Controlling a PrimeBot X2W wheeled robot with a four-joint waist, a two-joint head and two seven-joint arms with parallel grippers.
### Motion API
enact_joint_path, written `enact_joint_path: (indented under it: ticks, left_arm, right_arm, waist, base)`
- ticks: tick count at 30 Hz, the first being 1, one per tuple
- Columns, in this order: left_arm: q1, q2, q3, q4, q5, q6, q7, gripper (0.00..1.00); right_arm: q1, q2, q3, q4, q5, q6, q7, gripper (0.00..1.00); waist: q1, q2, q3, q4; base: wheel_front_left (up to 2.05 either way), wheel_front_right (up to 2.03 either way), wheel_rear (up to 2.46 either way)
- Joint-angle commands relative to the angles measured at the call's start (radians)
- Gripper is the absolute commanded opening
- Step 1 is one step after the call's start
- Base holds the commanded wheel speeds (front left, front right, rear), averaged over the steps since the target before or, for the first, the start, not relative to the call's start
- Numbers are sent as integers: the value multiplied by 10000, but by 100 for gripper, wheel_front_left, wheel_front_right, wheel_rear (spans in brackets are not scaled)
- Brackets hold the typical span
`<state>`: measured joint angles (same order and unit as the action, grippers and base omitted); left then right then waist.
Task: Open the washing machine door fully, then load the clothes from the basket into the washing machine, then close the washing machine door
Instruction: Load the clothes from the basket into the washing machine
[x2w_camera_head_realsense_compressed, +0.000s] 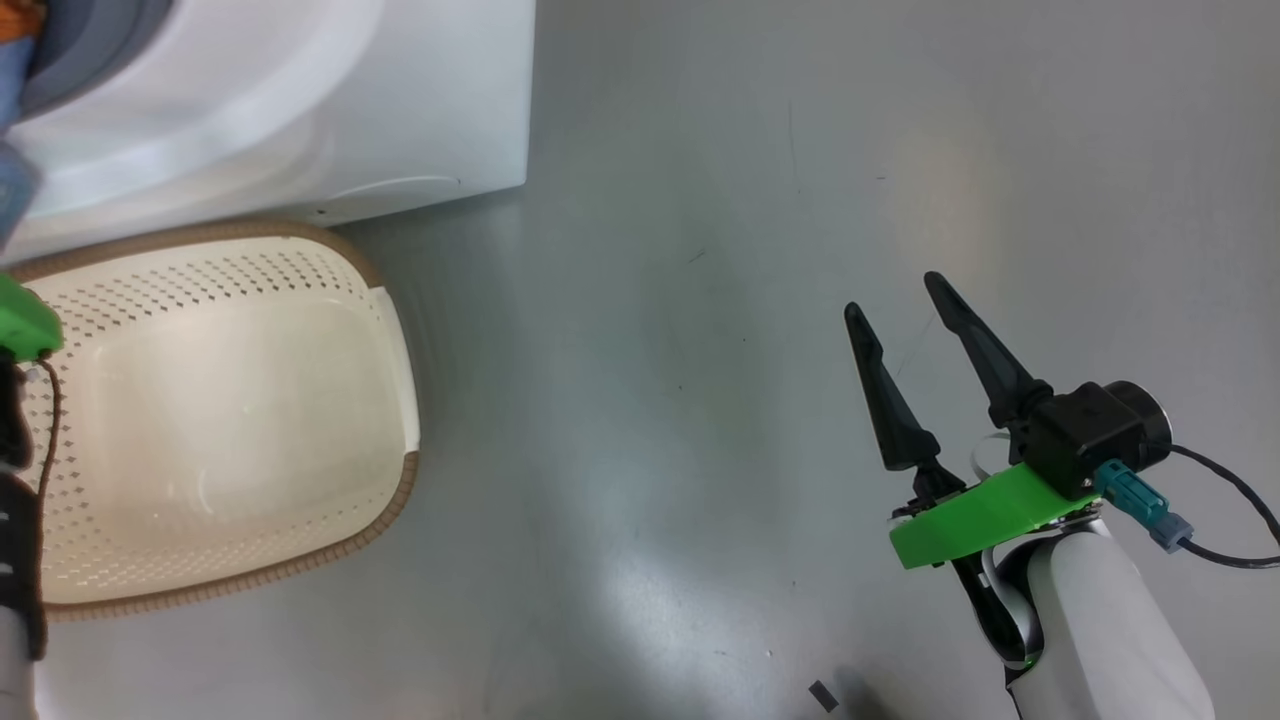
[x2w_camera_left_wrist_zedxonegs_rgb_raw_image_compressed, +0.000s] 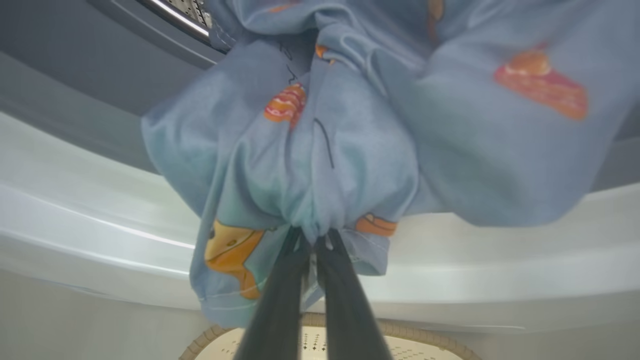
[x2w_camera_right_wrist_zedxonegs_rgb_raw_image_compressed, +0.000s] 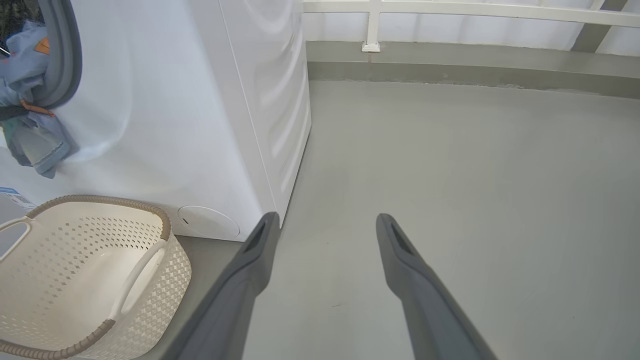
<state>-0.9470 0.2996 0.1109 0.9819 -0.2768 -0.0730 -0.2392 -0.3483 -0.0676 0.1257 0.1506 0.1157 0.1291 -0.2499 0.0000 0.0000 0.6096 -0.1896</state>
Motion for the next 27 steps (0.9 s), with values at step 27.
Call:
enact_joint_path:
  ticks: [27]
  left_arm:
    - [-785,1796,-373,-4884,-238,-463,1856,0]
  right_arm:
    - [-111,131,305,-261,119,16,-118,100]
  waist:
    - [0,0,897,-264]
  base:
    - [0,0,0]
